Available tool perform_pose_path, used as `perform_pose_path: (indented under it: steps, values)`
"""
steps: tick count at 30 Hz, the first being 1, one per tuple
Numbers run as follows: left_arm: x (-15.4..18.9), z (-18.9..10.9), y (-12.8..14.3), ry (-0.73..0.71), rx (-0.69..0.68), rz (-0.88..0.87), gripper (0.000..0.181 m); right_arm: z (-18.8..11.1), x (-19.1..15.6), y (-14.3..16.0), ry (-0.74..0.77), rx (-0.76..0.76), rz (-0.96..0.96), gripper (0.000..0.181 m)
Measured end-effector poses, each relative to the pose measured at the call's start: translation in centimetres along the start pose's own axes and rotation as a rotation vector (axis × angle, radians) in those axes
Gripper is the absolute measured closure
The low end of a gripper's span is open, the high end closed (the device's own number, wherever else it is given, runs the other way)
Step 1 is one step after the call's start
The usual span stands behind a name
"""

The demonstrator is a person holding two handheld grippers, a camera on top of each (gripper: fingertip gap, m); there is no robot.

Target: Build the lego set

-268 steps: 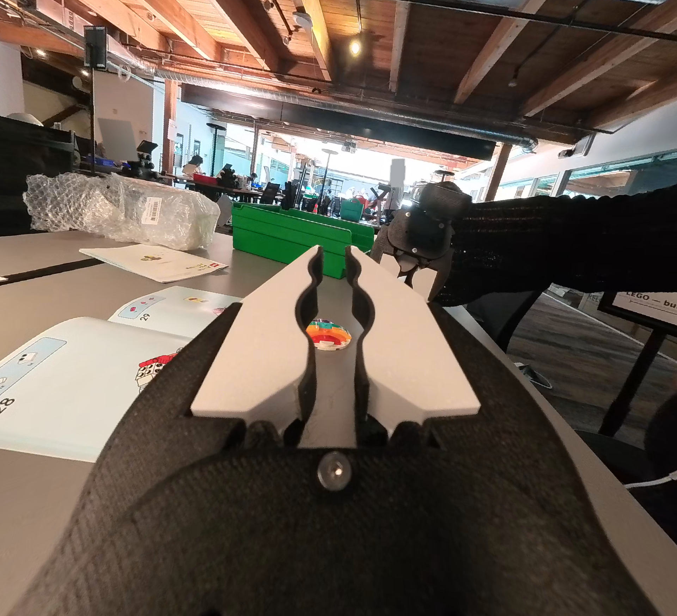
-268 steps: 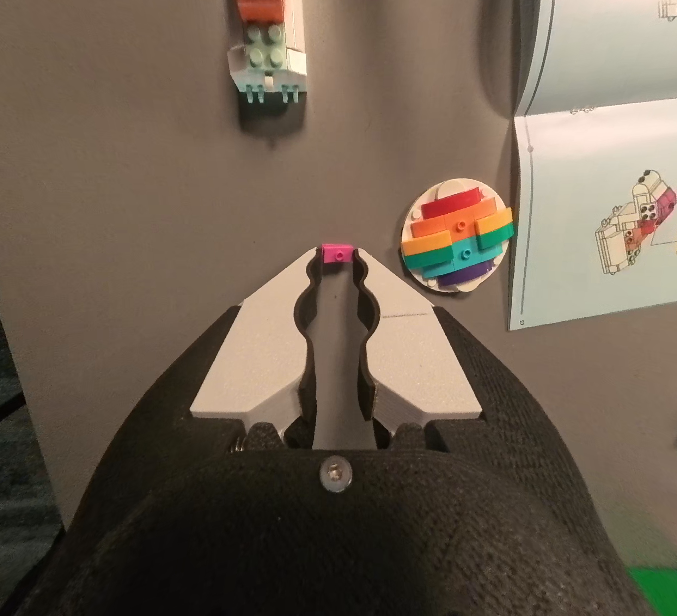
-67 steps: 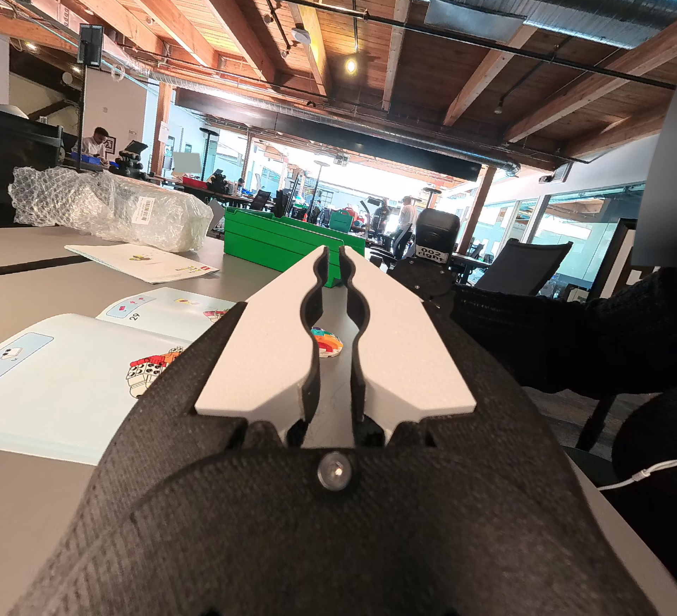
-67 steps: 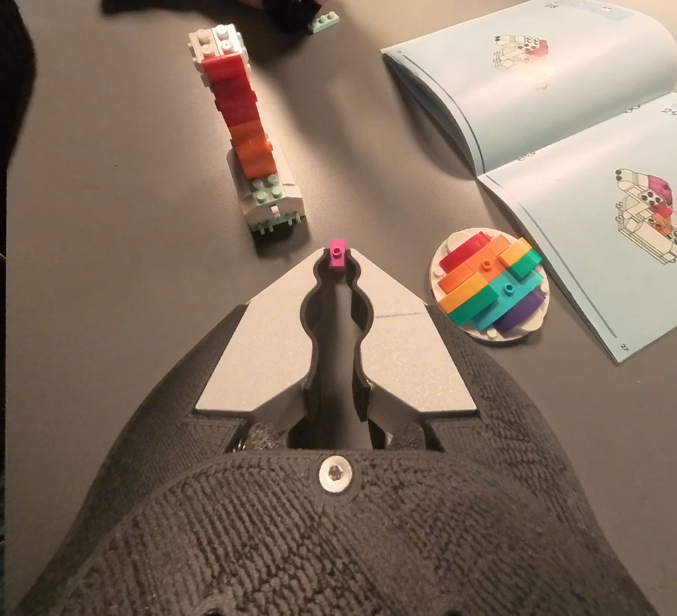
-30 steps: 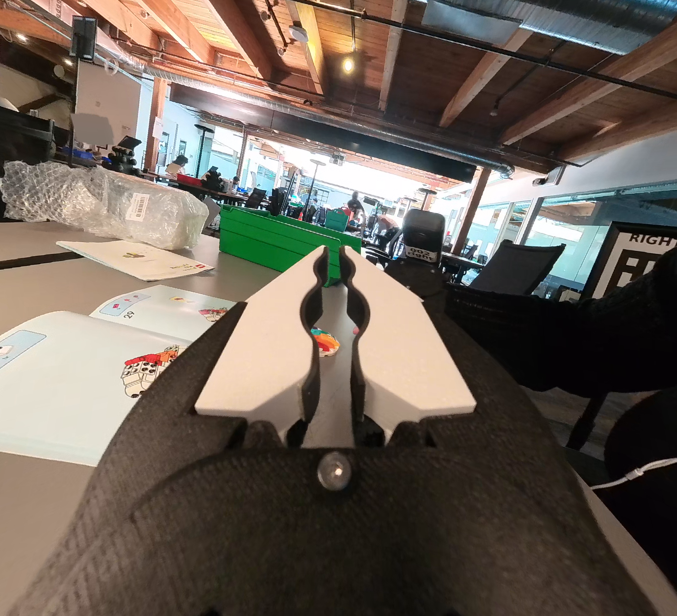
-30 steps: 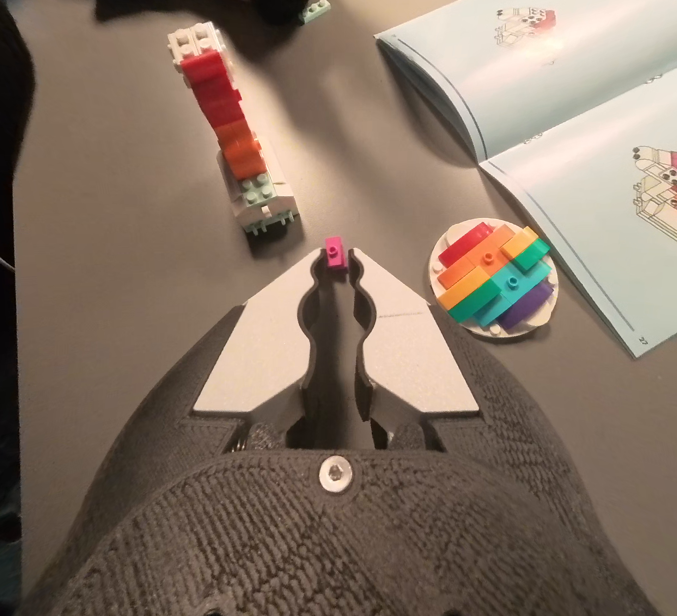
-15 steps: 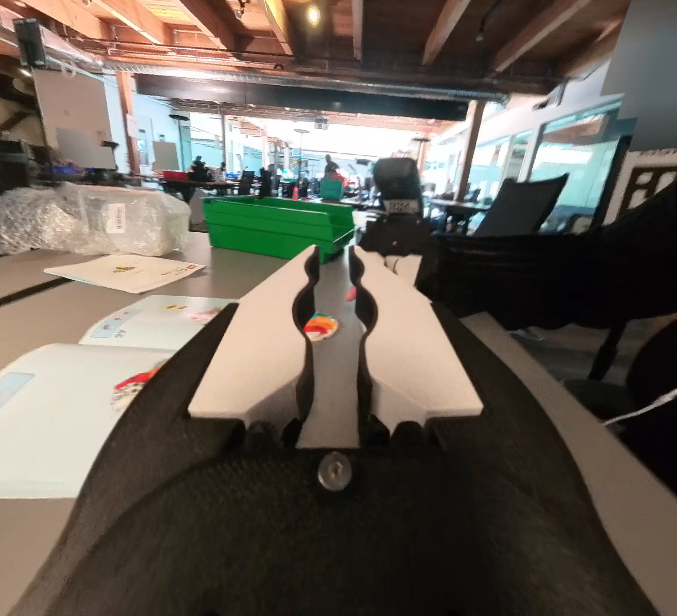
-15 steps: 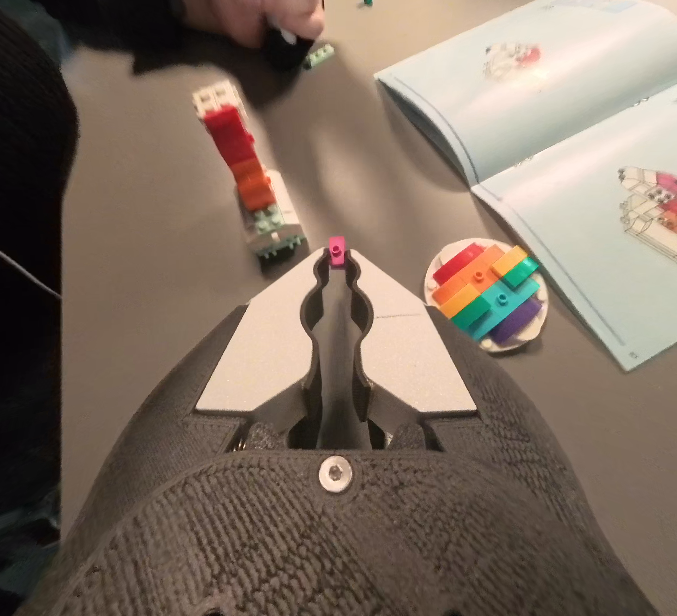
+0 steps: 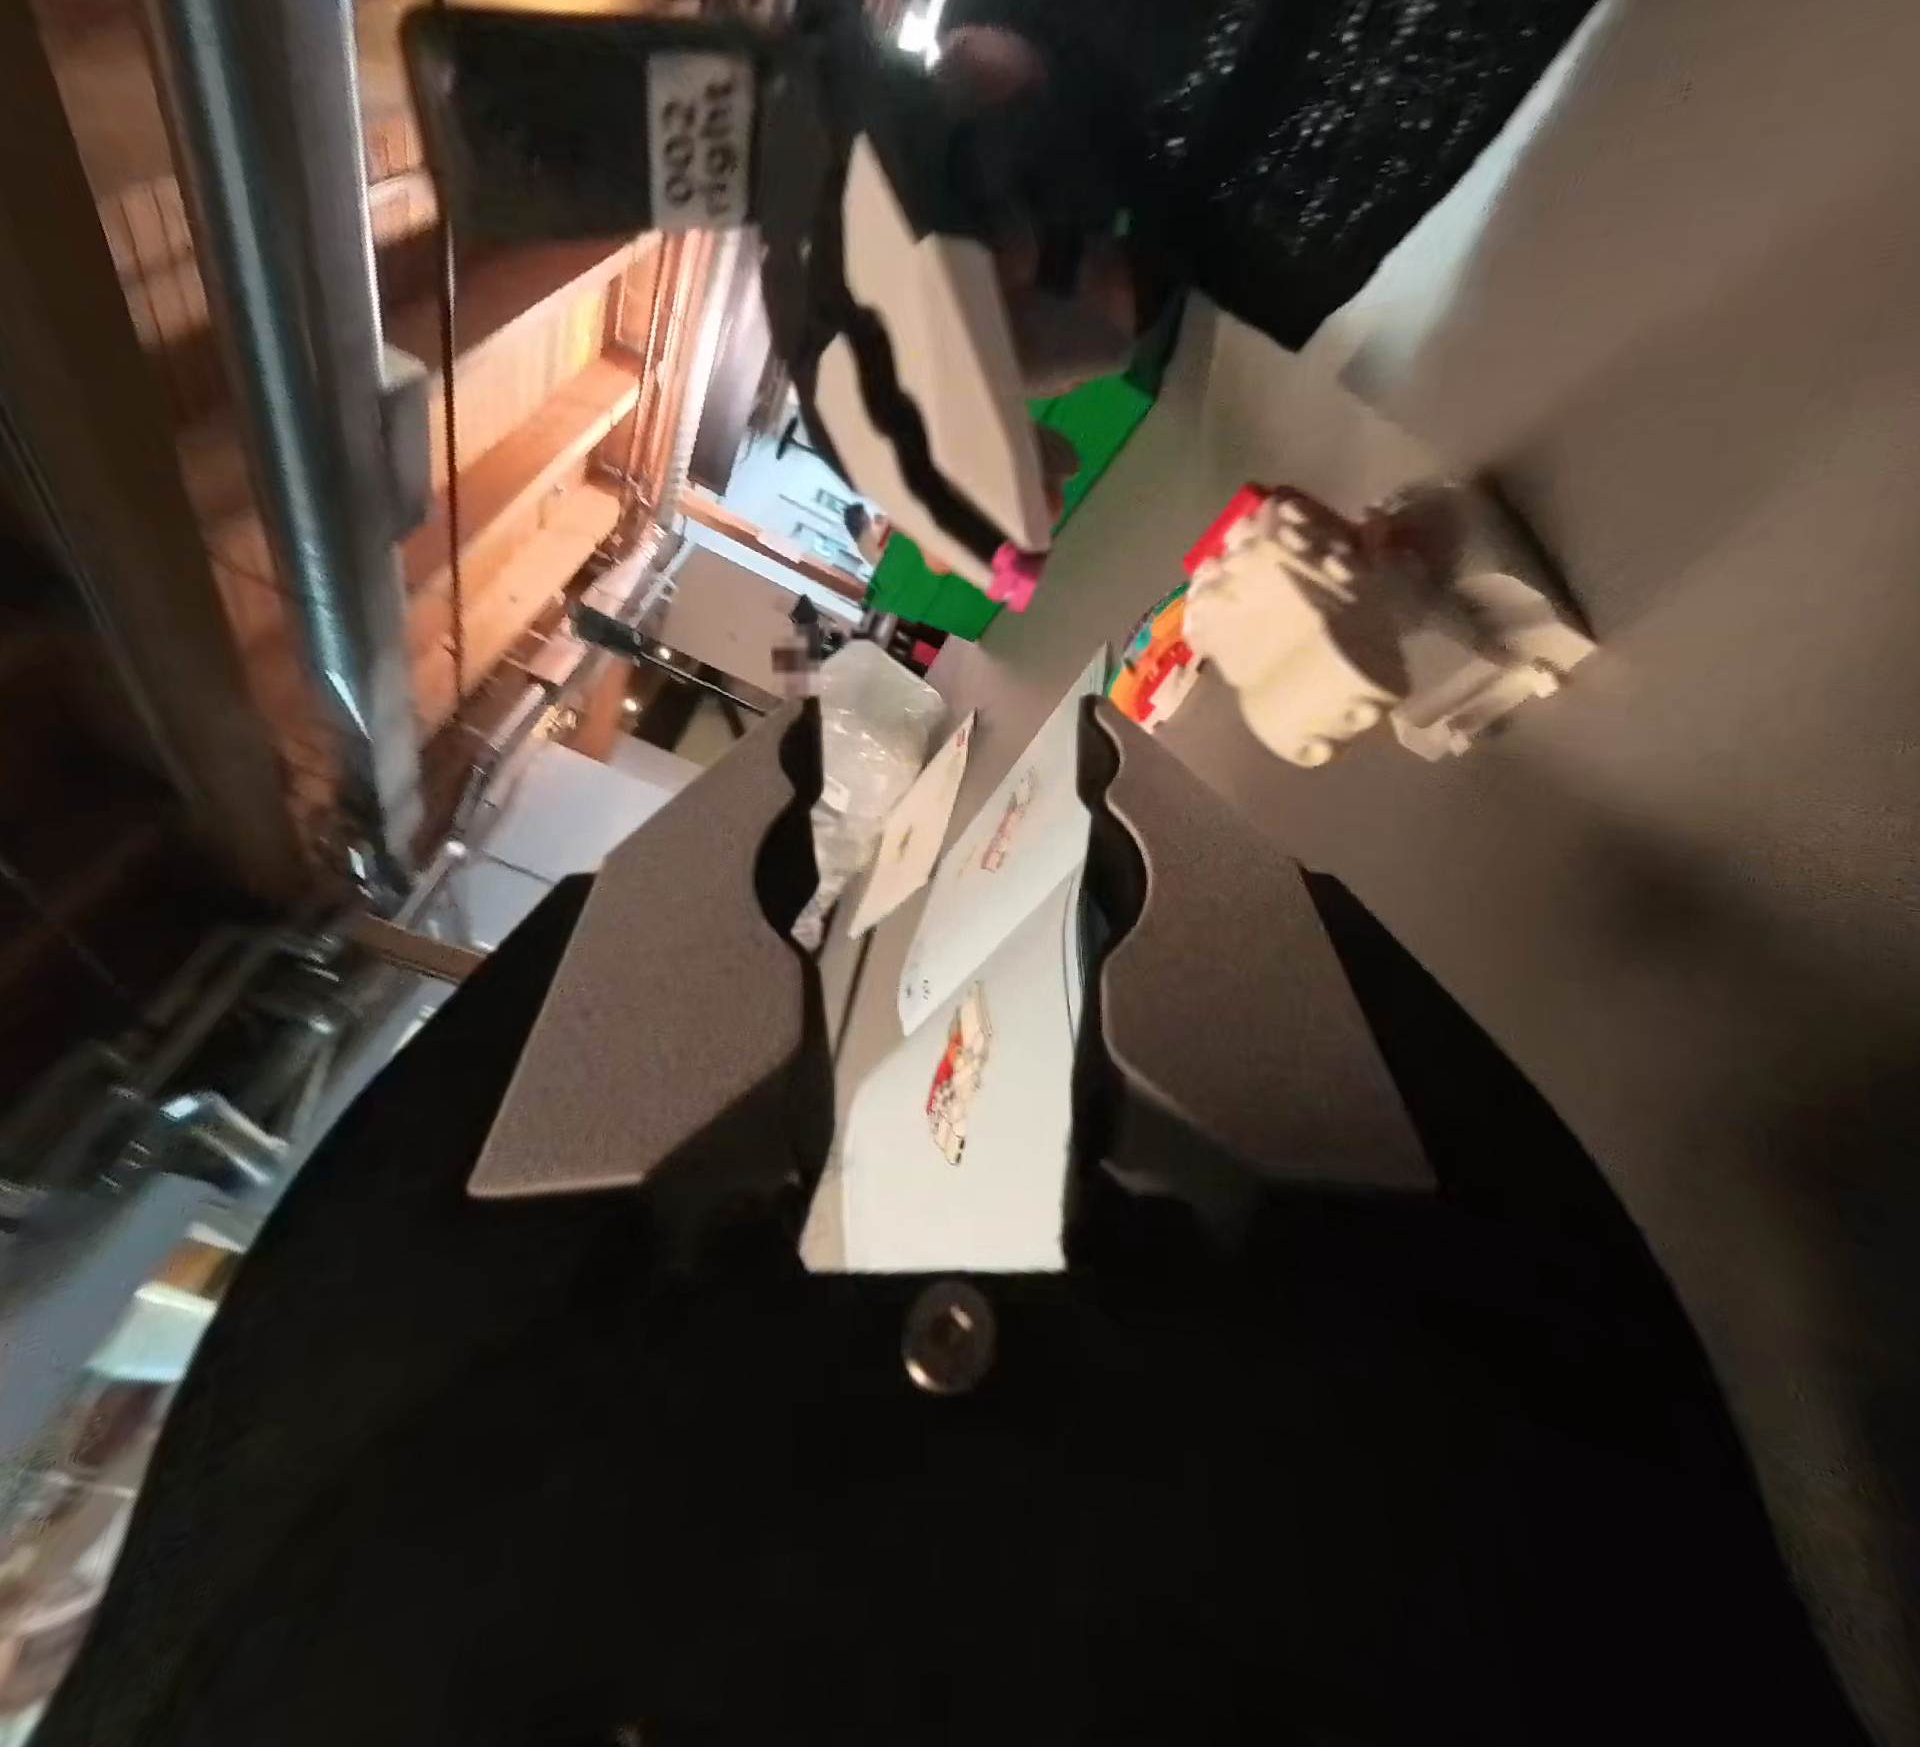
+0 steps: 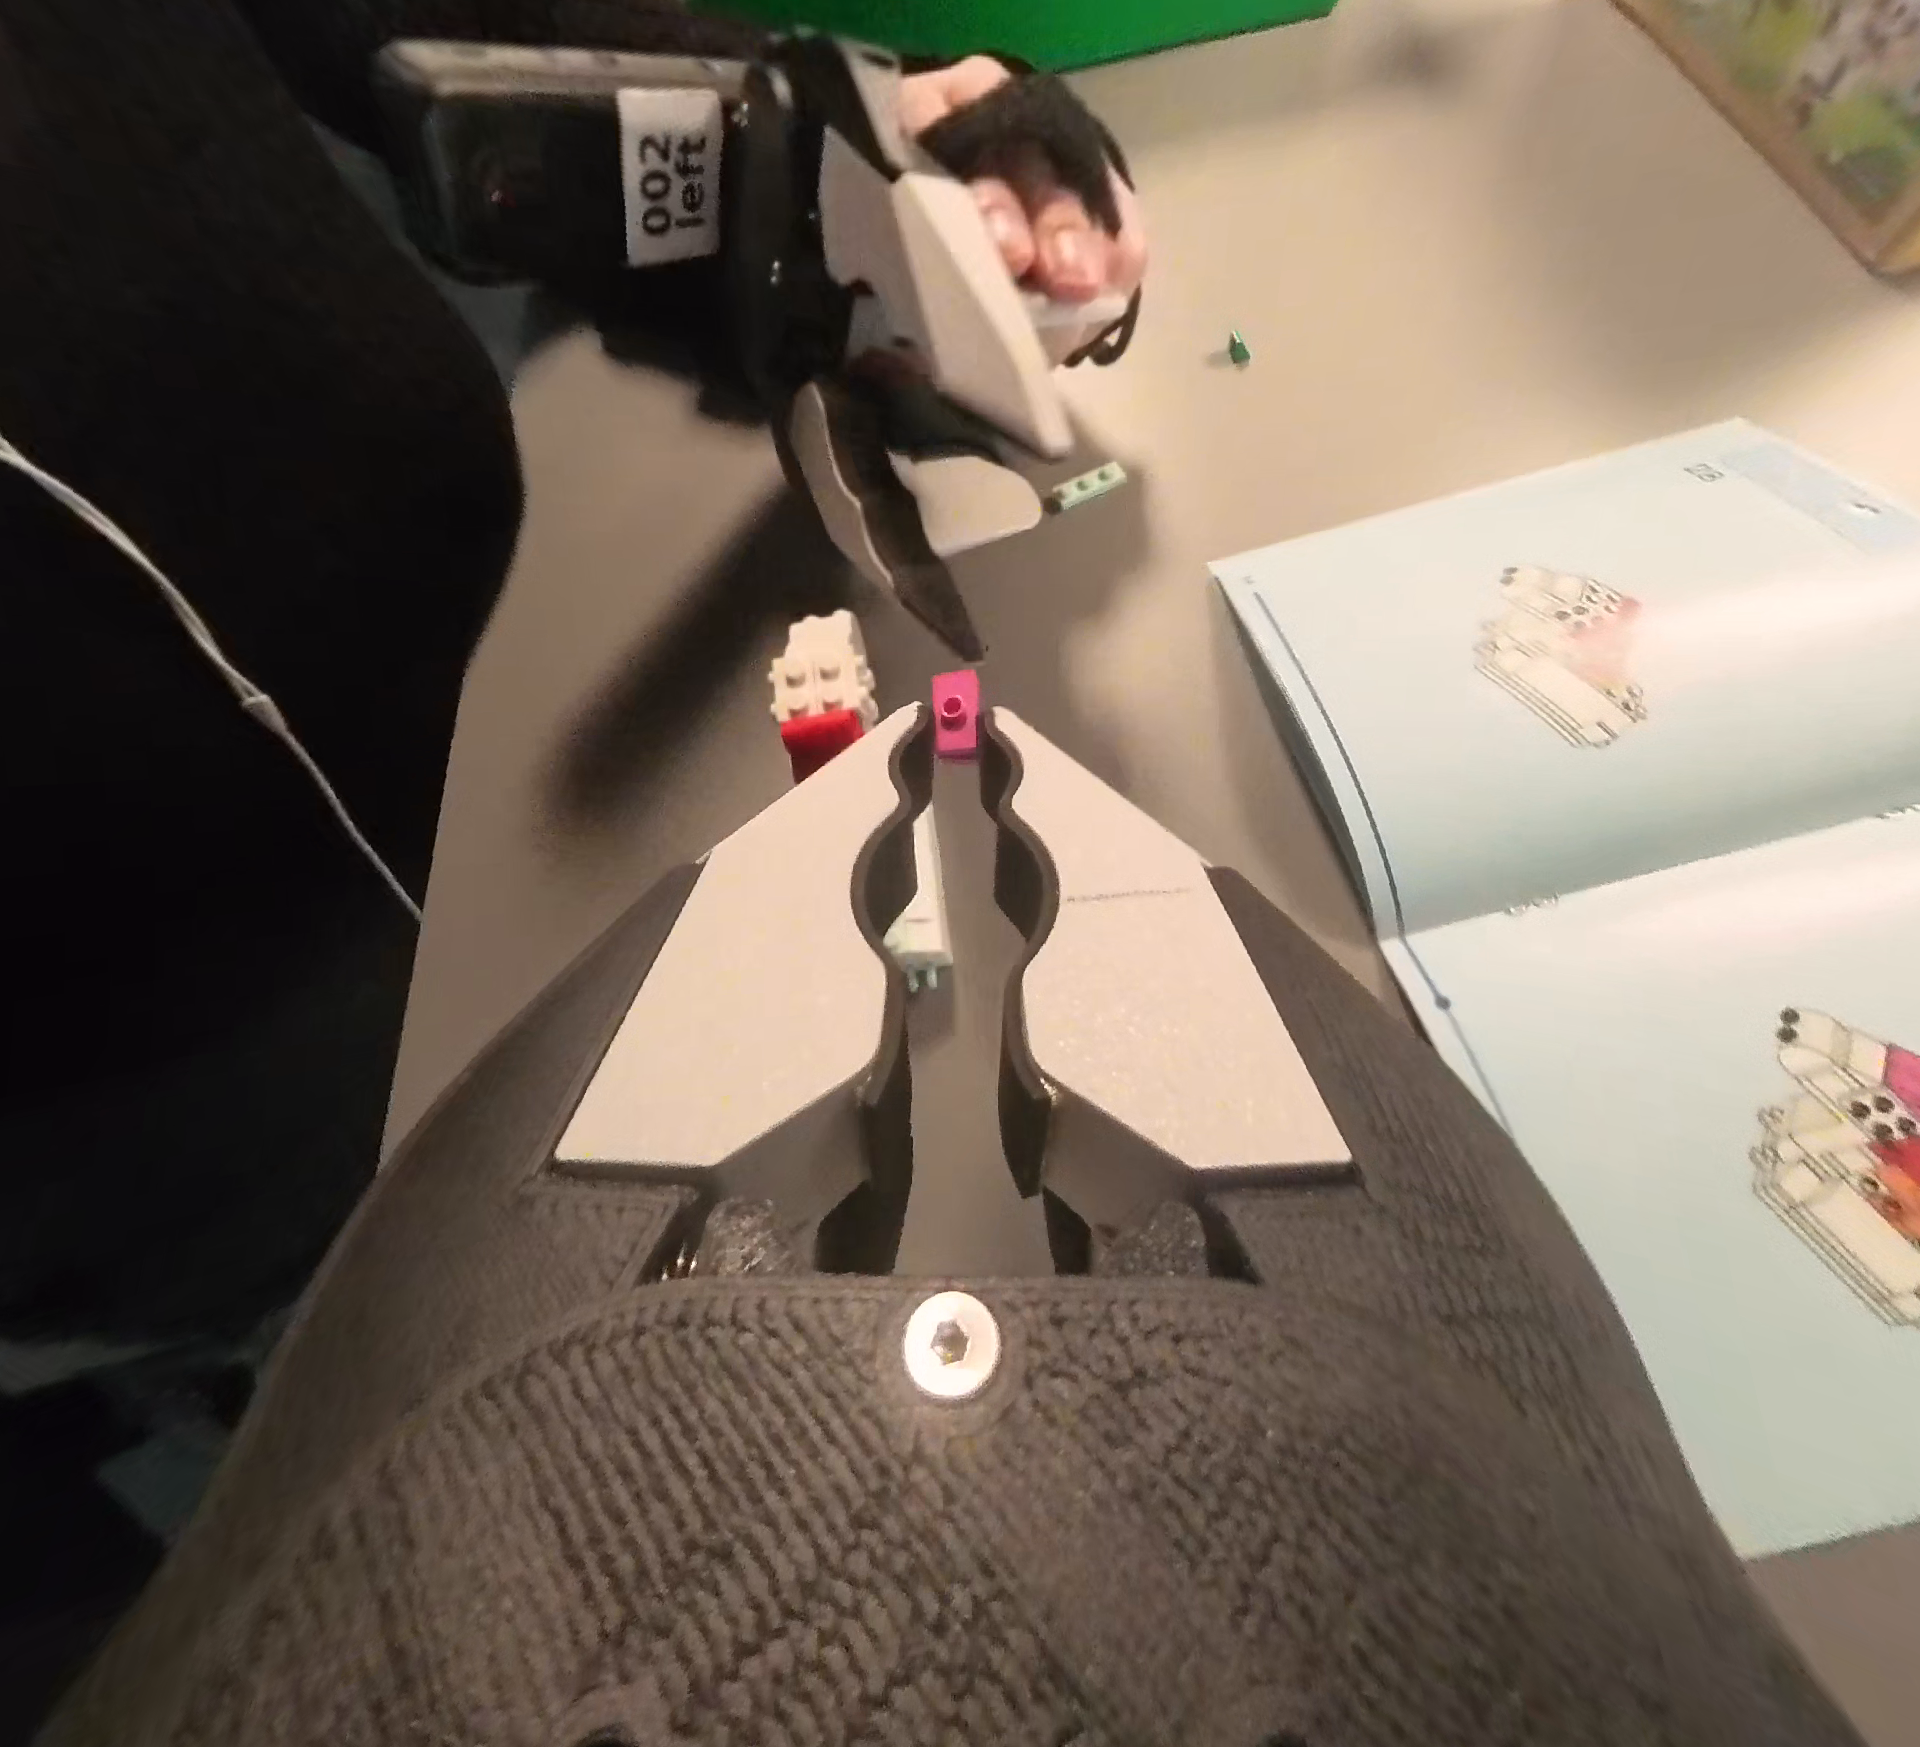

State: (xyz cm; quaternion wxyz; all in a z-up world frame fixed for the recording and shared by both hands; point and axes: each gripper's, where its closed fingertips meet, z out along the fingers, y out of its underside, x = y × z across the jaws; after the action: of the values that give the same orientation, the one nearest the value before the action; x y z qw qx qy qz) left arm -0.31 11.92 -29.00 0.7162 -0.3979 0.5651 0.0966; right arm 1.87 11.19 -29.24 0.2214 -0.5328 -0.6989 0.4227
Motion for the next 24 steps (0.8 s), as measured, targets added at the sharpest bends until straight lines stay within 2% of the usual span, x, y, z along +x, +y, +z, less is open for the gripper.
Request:
perform_pose_path:
  steps: [6, 10, 16, 19, 24]
  values:
    - [-0.2, -0.4, -1.2, -0.028, 0.046, 0.058, 0.143, 0.6, -0.2, -1.5, -0.057, -0.005, -0.022, 0.175]
    - [0.8, -0.4, -2.0, -0.013, 0.071, 0.153, 0.144, 1.2, -0.4, -2.1, -0.085, -0.066, -0.049, 0.175]
    - [0.9, -0.3, -2.1, -0.038, 0.06, 0.221, 0.146, 2.0, -1.2, -2.6, -0.131, -0.074, -0.061, 0.175]
    - [0.8, -0.3, -2.0, -0.047, 0.051, 0.247, 0.151, 2.1, -1.3, -2.8, -0.142, -0.067, -0.055, 0.175]
    - [-0.4, -0.3, -1.9, -0.135, 0.013, 0.307, 0.172, 2.0, -1.3, -3.0, -0.147, -0.05, -0.043, 0.175]
